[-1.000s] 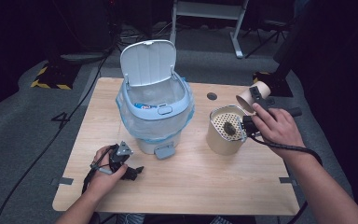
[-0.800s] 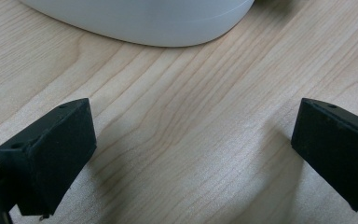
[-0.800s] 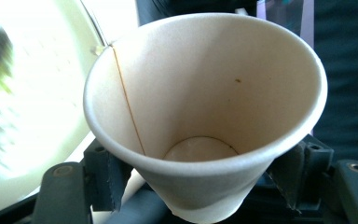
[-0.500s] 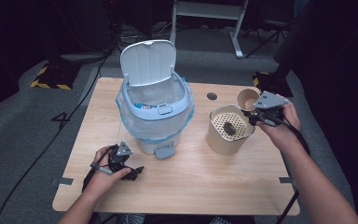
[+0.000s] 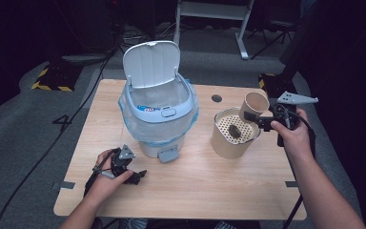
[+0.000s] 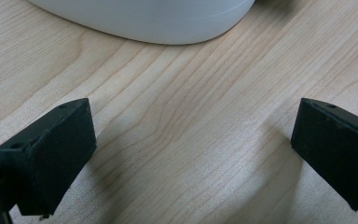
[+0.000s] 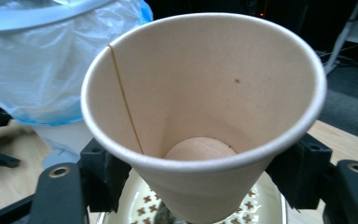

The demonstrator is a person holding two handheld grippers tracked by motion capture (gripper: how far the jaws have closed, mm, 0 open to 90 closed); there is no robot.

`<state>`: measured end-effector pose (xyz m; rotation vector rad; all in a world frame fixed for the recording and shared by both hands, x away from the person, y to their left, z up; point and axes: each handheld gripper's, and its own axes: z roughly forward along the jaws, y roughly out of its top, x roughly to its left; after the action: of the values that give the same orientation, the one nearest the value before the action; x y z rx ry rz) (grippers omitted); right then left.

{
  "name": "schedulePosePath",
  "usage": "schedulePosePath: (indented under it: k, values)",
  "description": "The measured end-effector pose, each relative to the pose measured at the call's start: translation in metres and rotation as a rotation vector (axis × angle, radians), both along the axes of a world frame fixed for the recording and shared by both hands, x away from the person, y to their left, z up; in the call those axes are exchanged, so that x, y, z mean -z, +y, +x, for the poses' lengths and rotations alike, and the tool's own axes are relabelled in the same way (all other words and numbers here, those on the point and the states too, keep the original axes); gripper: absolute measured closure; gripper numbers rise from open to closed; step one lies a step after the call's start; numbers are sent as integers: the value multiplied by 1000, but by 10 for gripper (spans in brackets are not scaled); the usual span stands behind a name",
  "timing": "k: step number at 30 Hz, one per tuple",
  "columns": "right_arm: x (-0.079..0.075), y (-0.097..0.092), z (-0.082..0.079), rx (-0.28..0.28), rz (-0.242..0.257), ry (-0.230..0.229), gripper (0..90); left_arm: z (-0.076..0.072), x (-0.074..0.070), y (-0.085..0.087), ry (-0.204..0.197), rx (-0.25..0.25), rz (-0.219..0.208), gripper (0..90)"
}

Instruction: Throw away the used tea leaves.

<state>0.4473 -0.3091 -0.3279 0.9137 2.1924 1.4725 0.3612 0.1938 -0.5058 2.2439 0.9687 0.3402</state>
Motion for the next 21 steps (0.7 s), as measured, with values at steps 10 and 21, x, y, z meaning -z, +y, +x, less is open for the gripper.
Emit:
schedulePosePath:
  k: [10,21]
  values:
    - [-3,1,-3,-39,-110,-44,295,0,0,0,-1,-1,1,2]
    - [-7,5,0,-44,-123,-47,295,4,0,-2,2,-6,1,1]
